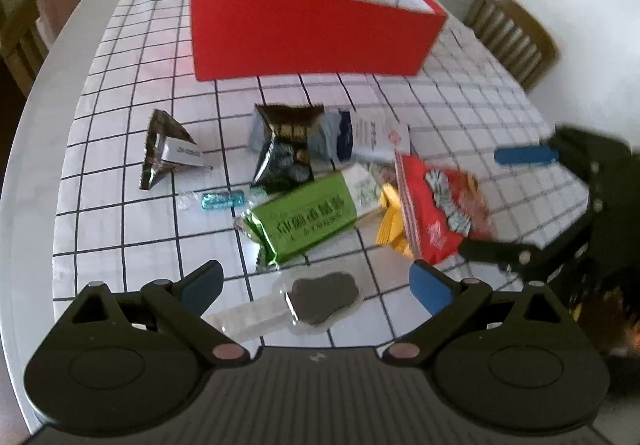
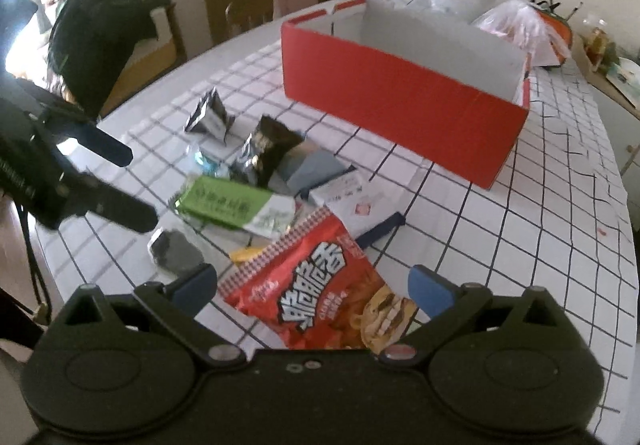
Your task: Organize snacks
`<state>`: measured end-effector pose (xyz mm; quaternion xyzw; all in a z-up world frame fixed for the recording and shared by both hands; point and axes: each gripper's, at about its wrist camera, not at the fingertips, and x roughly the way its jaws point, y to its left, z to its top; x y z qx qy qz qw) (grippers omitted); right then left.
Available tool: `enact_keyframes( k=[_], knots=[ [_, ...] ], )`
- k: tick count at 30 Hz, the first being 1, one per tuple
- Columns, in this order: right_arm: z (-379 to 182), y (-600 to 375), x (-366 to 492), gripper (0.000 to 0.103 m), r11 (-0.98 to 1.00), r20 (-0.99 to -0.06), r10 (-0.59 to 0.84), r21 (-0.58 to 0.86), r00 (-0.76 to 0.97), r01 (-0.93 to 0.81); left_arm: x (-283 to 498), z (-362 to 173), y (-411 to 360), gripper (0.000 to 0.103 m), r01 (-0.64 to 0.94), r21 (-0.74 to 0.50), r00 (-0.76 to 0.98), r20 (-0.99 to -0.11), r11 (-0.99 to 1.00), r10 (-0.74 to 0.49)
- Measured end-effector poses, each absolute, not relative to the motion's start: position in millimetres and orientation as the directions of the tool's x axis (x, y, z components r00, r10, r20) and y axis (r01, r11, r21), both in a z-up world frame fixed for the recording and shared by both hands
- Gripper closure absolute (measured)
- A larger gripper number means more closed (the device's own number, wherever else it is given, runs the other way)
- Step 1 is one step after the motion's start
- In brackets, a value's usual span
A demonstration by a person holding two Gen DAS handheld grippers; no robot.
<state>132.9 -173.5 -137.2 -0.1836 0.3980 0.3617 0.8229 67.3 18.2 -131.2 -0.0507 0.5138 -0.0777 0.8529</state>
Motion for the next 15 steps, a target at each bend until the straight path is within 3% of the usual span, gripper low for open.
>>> enact_keyframes(
  k=[10, 15],
  knots=[
    [-154.3, -161.2, 136.5, 0.003, 0.508, -0.834, 0.415, -0.118, 0.363, -0.853, 63.2, -153.9, -1.8, 0.004, 0.215, -0.095, 0.437, -0.881, 0.972, -0.182],
    [-162.3, -157.5, 142.5, 0.004, 0.451, -0.856, 0.4, -0.129, 0.329, -0.883, 69.1, -164.0, -7.8, 0.018, 0.263, -0.067, 0.426, -0.887, 0.963, -0.178]
  ],
)
